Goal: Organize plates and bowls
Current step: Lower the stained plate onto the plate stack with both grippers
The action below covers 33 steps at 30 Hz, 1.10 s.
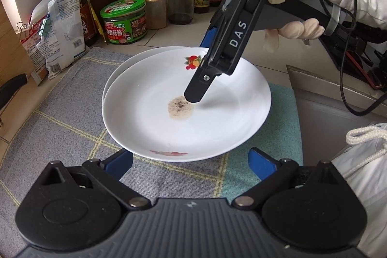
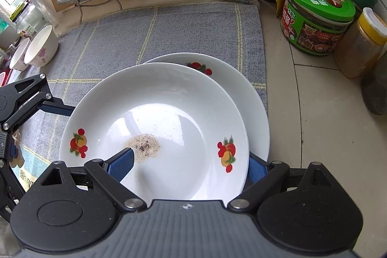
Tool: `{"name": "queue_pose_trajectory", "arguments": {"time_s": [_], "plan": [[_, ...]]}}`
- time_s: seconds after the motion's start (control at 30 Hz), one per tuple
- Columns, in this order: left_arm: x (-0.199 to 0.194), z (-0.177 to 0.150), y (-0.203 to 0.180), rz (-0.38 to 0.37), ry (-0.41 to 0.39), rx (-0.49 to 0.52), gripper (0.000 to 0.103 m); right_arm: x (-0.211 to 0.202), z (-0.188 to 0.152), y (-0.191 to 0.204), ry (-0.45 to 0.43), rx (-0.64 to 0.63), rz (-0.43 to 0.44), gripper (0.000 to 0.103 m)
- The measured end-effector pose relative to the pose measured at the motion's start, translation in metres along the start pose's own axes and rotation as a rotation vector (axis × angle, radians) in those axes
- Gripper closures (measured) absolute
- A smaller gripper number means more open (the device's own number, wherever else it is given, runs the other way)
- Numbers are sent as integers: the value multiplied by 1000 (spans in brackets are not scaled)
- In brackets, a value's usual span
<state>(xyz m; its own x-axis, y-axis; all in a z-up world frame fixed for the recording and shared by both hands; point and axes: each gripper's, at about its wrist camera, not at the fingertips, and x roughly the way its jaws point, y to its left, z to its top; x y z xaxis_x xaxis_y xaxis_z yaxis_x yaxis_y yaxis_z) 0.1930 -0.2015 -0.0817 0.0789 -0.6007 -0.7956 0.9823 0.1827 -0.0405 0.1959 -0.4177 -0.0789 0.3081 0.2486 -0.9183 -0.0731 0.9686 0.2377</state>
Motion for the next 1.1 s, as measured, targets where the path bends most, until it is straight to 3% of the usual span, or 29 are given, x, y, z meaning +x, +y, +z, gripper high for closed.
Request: {"name": "queue_pose_trajectory", "arguments": {"time_s": [0.43, 1.1], "plan": [[-4, -3, -5, -34, 35, 87, 2, -8, -6, 2, 12, 1, -19, 6], [-5, -5, -8, -55, 28, 116, 2, -18, -12, 4, 16, 25, -54, 2]]}}
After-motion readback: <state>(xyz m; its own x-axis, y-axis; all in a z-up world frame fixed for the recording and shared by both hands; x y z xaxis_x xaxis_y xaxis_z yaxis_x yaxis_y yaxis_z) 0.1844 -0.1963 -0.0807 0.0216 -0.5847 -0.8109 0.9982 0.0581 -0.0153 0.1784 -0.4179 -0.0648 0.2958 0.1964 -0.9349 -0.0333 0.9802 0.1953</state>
